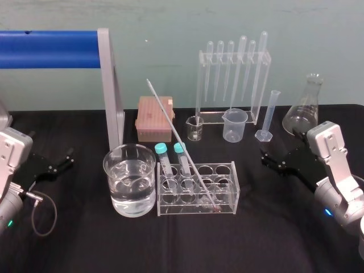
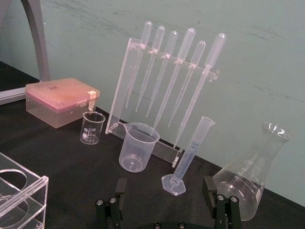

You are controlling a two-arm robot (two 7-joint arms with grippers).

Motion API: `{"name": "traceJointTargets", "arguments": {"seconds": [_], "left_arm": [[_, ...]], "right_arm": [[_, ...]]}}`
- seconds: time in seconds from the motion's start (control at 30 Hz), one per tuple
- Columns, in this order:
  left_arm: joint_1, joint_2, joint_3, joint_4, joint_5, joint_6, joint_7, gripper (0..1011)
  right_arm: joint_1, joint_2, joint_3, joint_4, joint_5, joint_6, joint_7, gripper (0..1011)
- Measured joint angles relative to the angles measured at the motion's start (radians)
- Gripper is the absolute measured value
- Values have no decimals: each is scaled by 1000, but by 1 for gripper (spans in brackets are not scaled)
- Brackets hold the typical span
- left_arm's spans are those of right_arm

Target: Hold the thermometer with one hand and immerse one end into the beaker, then reinsert it into the test tube rack.

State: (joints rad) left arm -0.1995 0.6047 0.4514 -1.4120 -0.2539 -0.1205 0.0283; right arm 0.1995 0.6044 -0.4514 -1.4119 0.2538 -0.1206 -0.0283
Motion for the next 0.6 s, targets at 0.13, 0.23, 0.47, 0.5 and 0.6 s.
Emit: {"name": "traceJointTargets", "arguments": {"seconds": [0.13,0.23,0.47,0.5,0.6], "left_arm": [[0,0,0,0,0,0,0,1008],[0,0,0,0,0,0,0,1008],[0,0,0,0,0,0,0,1008],[0,0,0,0,0,0,0,1008],[0,0,0,0,0,0,0,1008]], "right_arm": [[0,0,0,0,0,0,0,1002],[0,0,0,0,0,0,0,1002],[0,0,0,0,0,0,0,1002],[0,0,0,0,0,0,0,1002],[0,0,0,0,0,0,0,1002]]}}
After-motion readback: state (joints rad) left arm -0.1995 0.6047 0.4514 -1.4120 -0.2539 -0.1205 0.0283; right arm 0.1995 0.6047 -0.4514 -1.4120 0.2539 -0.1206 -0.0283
